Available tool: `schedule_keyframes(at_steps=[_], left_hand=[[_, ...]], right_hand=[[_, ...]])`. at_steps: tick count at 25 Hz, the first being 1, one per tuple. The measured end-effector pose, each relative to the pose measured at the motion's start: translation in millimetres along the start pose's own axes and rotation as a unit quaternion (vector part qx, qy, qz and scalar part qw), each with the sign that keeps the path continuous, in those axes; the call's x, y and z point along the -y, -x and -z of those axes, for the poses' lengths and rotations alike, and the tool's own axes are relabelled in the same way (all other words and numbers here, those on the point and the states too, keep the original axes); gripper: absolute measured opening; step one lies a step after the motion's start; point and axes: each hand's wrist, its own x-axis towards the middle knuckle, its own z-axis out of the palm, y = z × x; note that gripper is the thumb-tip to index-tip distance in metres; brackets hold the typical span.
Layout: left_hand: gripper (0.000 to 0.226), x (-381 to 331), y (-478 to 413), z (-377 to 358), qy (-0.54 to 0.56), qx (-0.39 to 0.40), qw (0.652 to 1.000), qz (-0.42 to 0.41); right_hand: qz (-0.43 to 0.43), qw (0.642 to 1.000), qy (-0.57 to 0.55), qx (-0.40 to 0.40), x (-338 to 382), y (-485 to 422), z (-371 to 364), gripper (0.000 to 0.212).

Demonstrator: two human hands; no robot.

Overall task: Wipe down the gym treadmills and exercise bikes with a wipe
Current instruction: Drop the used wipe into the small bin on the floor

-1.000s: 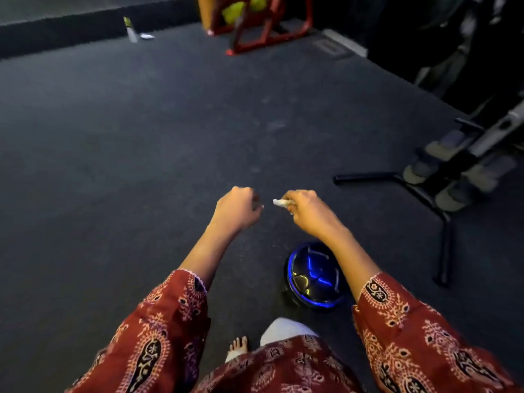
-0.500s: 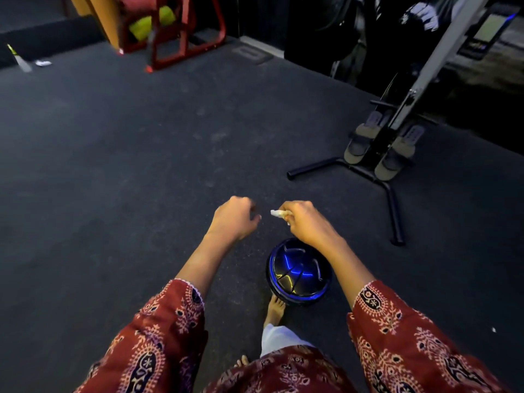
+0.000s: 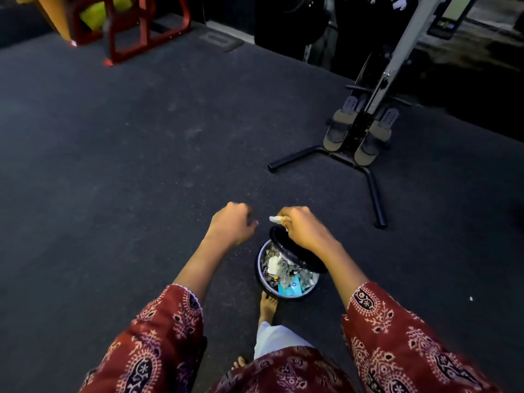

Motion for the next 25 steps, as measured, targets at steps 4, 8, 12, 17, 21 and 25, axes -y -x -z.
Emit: schedule_keyframes(at_steps=[4,8,12,17,21,25], left_hand=[[0.032,-8,-19,-13,0.001,0.026,1.000,-0.003],[0.029,-15,-40,-29,0.002,0.064,0.998,-0.006],[0.025,-25,-71,-62,-0.008,0.134,0.991,-0.028],[0.026,-40,-99,-96,-0.026,0.188,0.981,-0.040],[0.030,-43,-116,-115,-0.017,0.206,0.977,-0.043],[0.024,-33,-121,-124,-0.018,0.218,0.975,-0.041]], right_hand=[[-0.020,1.000,0.004,0.020,-18,-9,-4,0.025],[-0.060,0.997,-0.013,0.037,-44,-17,-15,0.025],[-0.108,0.991,0.001,0.080,-83,-27,-37,0.031],[-0.137,0.984,0.033,0.104,-111,-38,-57,0.038],[-0.117,0.985,0.073,0.108,-128,-48,-71,0.044],[-0.139,0.977,0.014,0.159,-142,-50,-95,0.053]])
